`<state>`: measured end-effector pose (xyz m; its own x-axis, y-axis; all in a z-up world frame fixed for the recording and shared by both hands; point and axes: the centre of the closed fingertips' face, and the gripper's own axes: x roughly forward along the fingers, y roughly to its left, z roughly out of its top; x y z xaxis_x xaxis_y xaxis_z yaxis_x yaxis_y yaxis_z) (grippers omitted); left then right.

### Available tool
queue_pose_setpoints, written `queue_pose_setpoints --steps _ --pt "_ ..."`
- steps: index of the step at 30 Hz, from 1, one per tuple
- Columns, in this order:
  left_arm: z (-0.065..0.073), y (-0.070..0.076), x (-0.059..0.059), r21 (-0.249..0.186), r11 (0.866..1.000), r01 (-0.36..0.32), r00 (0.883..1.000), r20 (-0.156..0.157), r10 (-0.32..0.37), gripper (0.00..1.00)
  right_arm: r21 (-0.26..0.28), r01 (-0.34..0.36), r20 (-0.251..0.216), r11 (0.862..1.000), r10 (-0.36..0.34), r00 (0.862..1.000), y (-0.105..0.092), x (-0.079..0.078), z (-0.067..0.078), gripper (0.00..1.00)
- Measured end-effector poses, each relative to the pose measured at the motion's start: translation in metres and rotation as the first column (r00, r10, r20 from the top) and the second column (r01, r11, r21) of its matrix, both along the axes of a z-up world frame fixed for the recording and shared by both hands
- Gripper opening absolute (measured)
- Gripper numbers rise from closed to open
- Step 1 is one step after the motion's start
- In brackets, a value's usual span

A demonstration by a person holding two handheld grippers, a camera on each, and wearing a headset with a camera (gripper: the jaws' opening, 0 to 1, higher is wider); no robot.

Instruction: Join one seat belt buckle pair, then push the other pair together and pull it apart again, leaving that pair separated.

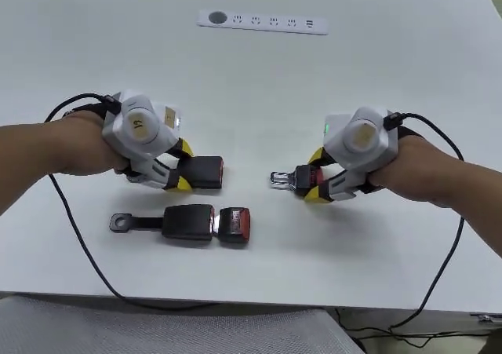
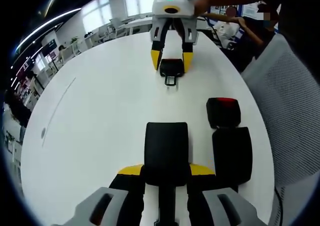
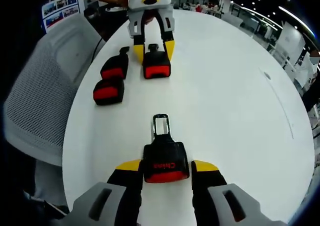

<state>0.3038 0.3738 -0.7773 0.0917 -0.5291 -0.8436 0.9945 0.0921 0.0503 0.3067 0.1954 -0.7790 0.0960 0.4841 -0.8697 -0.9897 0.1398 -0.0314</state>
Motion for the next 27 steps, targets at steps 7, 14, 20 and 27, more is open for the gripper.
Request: queue_pose_setpoints --steps 7,14,20,27 --pt "0.000 -0.001 0.000 0.013 1.000 0.009 1.000 0.000 -0.009 0.33 -0.007 0.020 -0.001 1.000 -0.020 1.000 -0.002 0.003 -0.003 0.38" --pt "0.001 0.000 0.005 0.027 1.000 0.014 0.999 0.047 -0.015 0.39 0.000 0.028 0.032 1.000 -0.028 0.999 -0.003 -0.002 0.002 0.40" --pt "0.003 0.012 0.002 0.058 0.998 0.005 0.999 0.040 -0.007 0.49 0.043 0.084 0.045 0.996 -0.086 0.995 -0.009 -0.005 0.017 0.43" --pt "0.033 0.027 -0.010 -0.067 0.978 -0.199 0.979 0.037 0.202 0.59 0.169 0.224 0.005 0.960 -0.228 0.974 -0.010 -0.021 0.033 0.52"
